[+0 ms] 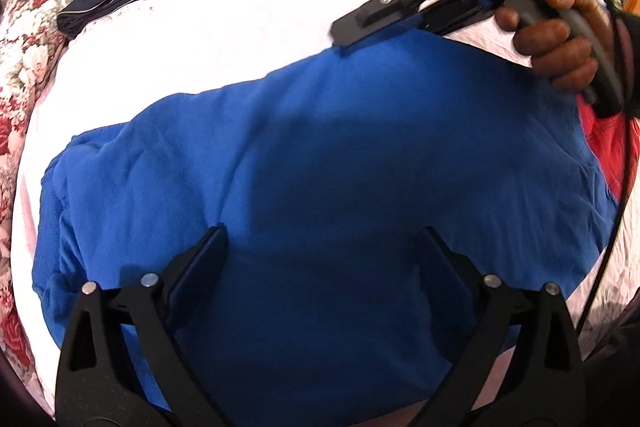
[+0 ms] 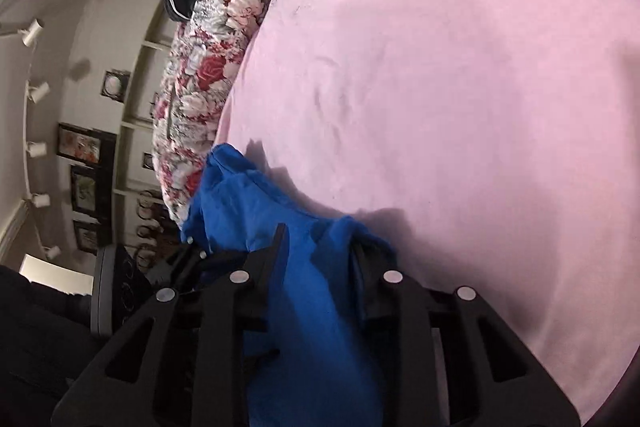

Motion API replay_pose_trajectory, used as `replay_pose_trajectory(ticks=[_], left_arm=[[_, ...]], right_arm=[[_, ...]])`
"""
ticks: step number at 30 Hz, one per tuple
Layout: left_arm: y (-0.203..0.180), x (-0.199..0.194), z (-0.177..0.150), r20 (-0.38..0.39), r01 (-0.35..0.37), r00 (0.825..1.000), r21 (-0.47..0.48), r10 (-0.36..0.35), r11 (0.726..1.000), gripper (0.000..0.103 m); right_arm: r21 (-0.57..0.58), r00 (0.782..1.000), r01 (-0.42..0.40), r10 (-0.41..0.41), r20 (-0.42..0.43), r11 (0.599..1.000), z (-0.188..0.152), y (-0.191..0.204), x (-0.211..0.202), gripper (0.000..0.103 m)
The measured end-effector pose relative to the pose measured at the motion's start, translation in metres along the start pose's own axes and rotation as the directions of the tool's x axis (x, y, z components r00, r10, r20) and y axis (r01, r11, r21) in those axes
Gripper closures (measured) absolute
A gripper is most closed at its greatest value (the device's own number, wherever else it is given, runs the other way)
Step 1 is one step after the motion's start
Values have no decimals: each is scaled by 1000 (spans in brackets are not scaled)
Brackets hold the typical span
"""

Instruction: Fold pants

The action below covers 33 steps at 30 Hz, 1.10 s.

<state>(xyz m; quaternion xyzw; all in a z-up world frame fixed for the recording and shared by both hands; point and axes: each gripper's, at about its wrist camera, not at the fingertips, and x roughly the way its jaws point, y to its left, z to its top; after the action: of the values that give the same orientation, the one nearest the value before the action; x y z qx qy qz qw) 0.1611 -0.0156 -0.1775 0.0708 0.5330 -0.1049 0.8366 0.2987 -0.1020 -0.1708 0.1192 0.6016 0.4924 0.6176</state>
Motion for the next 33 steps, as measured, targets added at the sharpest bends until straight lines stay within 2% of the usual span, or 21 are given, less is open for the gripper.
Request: replay_pose_trajectory(ticks=[1,2,4,6,9,12,14,16,17,19,22,24,25,26,28,29,31,32,33], left_arm=[[0,0,0,4,2,1000,5,-2,1000,3],[0,0,0,6,3,1000,7,-3,1000,2],[0,-1,-1,16,4,1000,10,-4,1000,2],[0,-2,-2,27,5,1000,13,-5,1000,2],[-1,-2,-2,38,5,999,18,-6,1000,2],[-1,-4,-3,43,11,999,34,-13,999,2],[-2,-5,-3,43,16,999,45,-18,999,2],[-1,-5,-3,42,22,999,55,-25,998,2],[-1,-5,-2,39,25,999,59,-27,998,2],[-1,-6,-1,35,33,999,71,-36,997,2],[-1,-7,-3,33,42,998,89,-45,995,2],[-1,-7,-2,28,42,999,90,-45,995,2],[-2,-8,-2,25,41,999,90,-43,995,2],[-2,-8,-2,22,40,999,89,-42,995,2],[-3,-8,-1,19,33,999,84,-35,996,2],[-3,-8,-1,18,29,999,79,-31,996,2],[-4,-8,-1,18,19,1000,64,-20,998,2],[-4,-8,0,16,15,1000,57,-16,998,2],[-5,-8,0,11,7,1000,46,-8,999,2]], right_arm=[[-20,997,77,-76,24,997,-3,-1,-16,67],[-33,978,195,-192,82,980,-7,4,-34,53],[-16,944,287,-280,174,958,-17,17,-63,53],[-6,934,278,-269,234,961,-34,38,-75,53],[36,932,247,-247,264,968,-70,60,-61,53],[190,928,203,-251,275,960,-117,60,-37,53],[293,910,226,-309,275,929,-148,52,-29,53],[371,878,281,-393,274,885,-178,43,-35,53],[390,865,256,-390,317,885,-194,38,-45,55],[460,826,258,-441,351,850,-216,29,-68,55],[545,742,298,-549,385,784,-246,11,-112,56],[629,675,332,-643,362,703,-262,-2,-137,54],[655,657,311,-653,376,689,-270,-5,-151,54],[670,636,269,-650,415,692,-279,-5,-167,54],[653,608,200,-615,502,731,-294,-1,-189,50],[646,603,197,-611,513,737,-299,-2,-192,45],[673,620,271,-660,425,688,-311,-23,-195,44],[673,633,283,-661,404,683,-312,-30,-192,46],[659,654,258,-630,419,707,-319,-38,-196,55]])
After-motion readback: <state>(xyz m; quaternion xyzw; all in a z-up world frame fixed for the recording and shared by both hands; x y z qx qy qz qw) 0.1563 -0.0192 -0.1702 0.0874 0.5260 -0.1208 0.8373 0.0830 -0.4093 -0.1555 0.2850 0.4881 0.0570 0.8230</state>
